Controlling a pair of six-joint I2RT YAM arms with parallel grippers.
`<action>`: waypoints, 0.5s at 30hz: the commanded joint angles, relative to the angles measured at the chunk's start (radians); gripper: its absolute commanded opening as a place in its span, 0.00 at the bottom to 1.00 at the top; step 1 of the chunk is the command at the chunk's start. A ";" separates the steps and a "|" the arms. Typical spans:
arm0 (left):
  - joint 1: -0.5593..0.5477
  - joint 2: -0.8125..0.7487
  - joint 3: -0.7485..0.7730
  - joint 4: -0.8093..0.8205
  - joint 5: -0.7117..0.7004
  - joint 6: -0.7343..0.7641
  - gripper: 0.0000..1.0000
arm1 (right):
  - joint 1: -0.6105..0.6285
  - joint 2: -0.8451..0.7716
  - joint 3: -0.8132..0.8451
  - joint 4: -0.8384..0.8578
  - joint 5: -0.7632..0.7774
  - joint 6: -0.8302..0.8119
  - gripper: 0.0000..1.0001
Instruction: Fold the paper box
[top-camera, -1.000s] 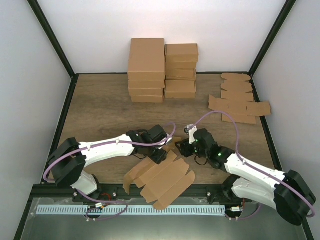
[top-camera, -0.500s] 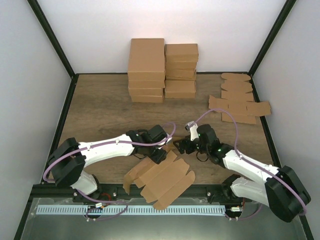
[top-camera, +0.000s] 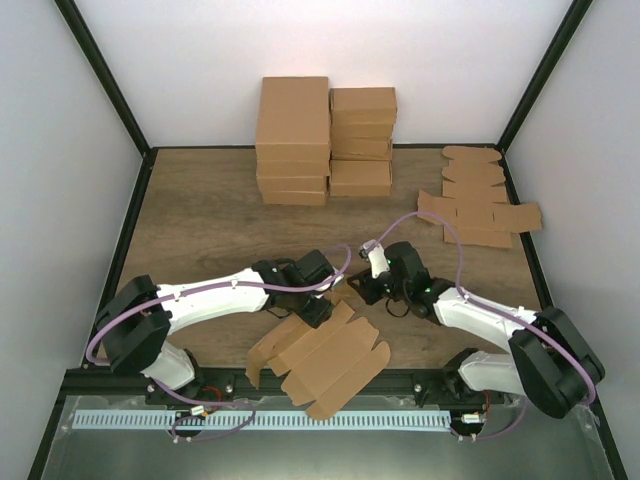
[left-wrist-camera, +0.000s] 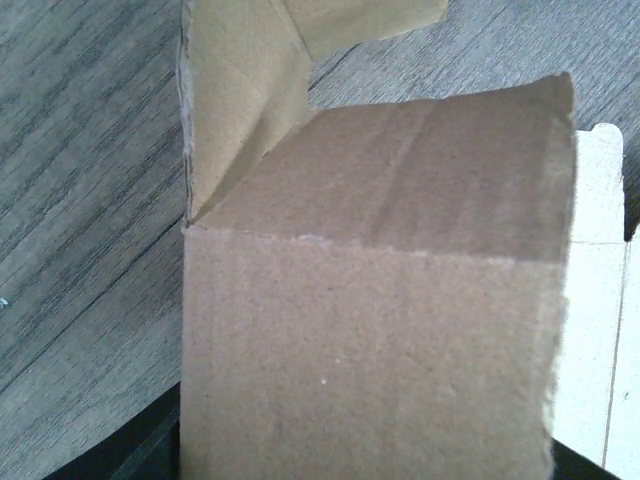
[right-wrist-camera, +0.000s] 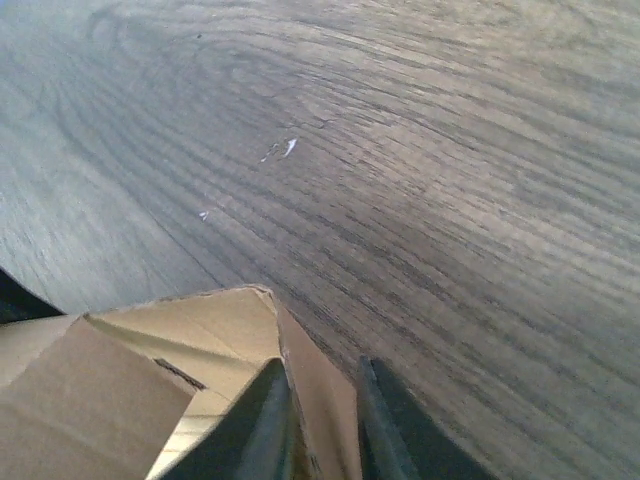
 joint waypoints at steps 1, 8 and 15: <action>-0.005 -0.018 0.023 -0.007 -0.009 -0.008 0.56 | 0.001 -0.009 0.045 -0.013 -0.013 0.009 0.14; -0.020 -0.007 0.031 -0.008 -0.039 -0.046 0.56 | 0.071 -0.126 -0.001 -0.085 0.064 0.104 0.05; -0.088 -0.005 0.055 -0.012 -0.163 -0.090 0.53 | 0.181 -0.213 -0.055 -0.115 0.186 0.219 0.05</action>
